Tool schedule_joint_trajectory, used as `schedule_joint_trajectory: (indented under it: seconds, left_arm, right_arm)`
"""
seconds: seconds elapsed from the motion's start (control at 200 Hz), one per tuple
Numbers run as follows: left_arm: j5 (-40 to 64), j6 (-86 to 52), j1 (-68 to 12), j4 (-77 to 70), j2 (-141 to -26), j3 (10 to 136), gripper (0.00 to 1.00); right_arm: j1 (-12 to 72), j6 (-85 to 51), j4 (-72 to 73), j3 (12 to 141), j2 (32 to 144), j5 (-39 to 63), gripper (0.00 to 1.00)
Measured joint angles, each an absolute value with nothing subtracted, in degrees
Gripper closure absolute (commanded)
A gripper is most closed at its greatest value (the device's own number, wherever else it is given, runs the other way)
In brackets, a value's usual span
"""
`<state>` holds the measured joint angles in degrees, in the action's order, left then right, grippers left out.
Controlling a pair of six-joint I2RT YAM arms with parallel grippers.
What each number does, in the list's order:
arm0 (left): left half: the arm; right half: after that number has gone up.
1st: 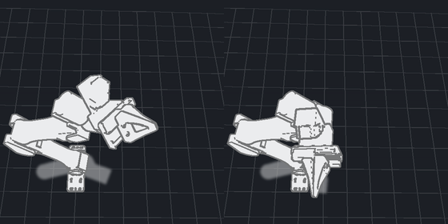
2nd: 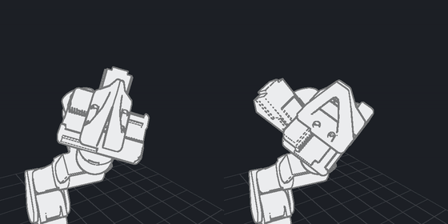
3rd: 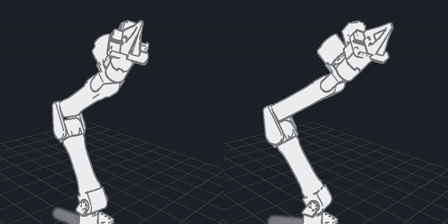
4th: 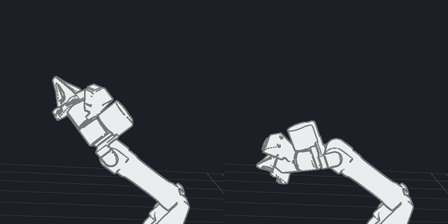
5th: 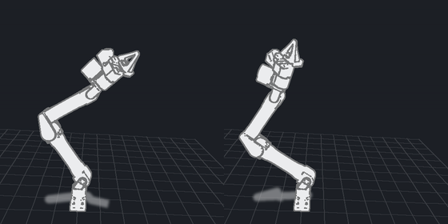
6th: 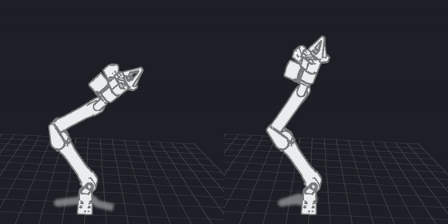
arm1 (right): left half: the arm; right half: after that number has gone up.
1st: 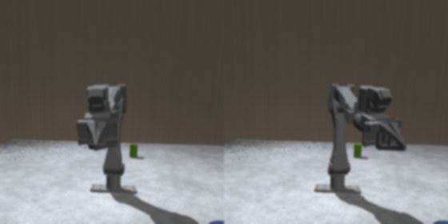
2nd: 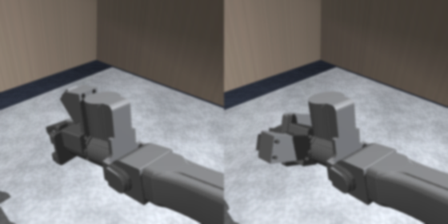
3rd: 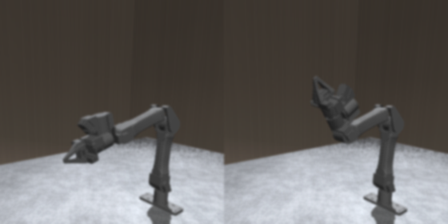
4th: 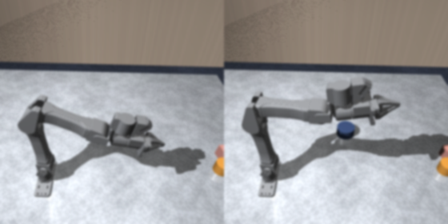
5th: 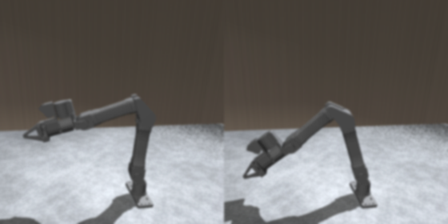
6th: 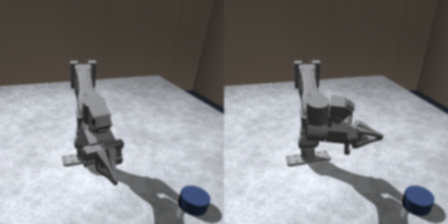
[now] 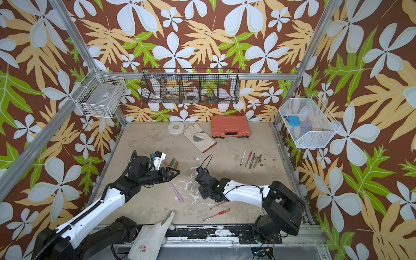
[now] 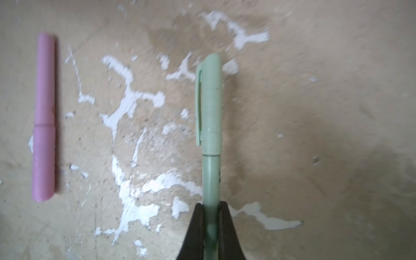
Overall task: Remove pen caps from pens
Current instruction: Pick up the pen from the bottom-center of the table, then open the pen cap on the pen.
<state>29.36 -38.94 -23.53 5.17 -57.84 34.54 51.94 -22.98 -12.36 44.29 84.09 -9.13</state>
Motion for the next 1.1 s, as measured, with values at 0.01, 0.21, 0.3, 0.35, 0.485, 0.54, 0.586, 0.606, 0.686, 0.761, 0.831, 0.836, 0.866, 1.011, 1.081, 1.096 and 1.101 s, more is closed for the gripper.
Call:
schedule_joint_trajectory:
  seconds: [0.01,0.21,0.3,0.35,0.485,0.54,0.586,0.606,0.686,0.761,0.831,0.836,0.866,1.011,1.081,1.096,1.101]
  left_arm:
    - [29.3,-39.18,-23.53,4.51,-58.15,34.46,0.43]
    - [27.33,-44.53,-23.94,-9.89,-62.81,32.6,0.43]
    - [24.32,-44.84,-25.36,-16.05,-63.7,32.69,0.43]
    - [23.05,-44.84,-26.04,-19.66,-64.12,32.69,0.44]
    - [20.73,-45.63,-26.5,-30.89,-65.25,30.59,0.44]
    - [20.75,-46.15,-26.52,-35.4,-65.84,29.3,0.44]
    - [21.1,-46.13,-26.57,-38.46,-66.3,28.47,0.44]
    - [21.12,-46.11,-26.59,-40.01,-66.5,28.05,0.44]
    - [21.78,-46.09,-26.63,-45.32,-67.24,26.57,0.44]
    - [22.9,-45.58,-26.68,-48.8,-67.79,25.34,0.45]
    - [23.68,-44.53,-26.68,-50.33,-68.18,24.82,0.45]
    - [23.73,-44.49,-26.68,-50.39,-68.2,24.77,0.45]
    - [24.05,-43.64,-26.74,-51.05,-68.38,24.53,0.45]
    - [24.47,-41.3,-27.07,-52.75,-69.47,22.92,0.45]
    - [24.97,-40.23,-27.16,-54.08,-69.93,22.28,0.45]
    - [25.15,-40.21,-27.16,-54.48,-70.0,22.13,0.45]
    - [25.17,-40.21,-27.16,-54.57,-70.02,22.11,0.45]
  right_arm:
    - [51.51,-22.85,-12.38,44.31,83.77,-9.02,0.98]
    - [39.35,-19.27,-10.02,45.89,74.98,-3.16,0.95]
    - [35.81,-17.37,-7.44,46.33,72.23,0.95,0.95]
    - [34.44,-16.16,-6.28,46.63,71.05,2.83,0.96]
    - [33.17,-12.6,-2.74,47.35,69.28,7.31,0.95]
    - [33.15,-11.35,-1.48,47.35,69.01,9.04,0.96]
    - [33.1,-10.72,-0.19,47.0,68.79,10.39,0.96]
    - [33.1,-10.24,0.49,46.7,68.66,11.0,0.96]
    - [33.1,-10.0,3.49,44.4,67.92,13.37,0.95]
    - [33.1,-9.82,5.67,41.82,67.48,15.51,0.95]
    - [33.15,-9.8,7.4,39.92,67.44,17.34,0.95]
    - [33.17,-9.8,7.49,39.81,67.44,17.45,0.95]
    - [33.21,-9.78,8.12,39.13,67.4,18.22,0.95]
    - [33.8,-9.32,10.24,37.23,67.13,20.8,0.95]
    - [34.76,-8.6,11.46,36.6,67.02,21.21,0.95]
    - [35.05,-8.4,11.7,36.45,66.96,21.28,0.95]
    - [35.09,-8.38,11.75,36.4,66.96,21.3,0.95]
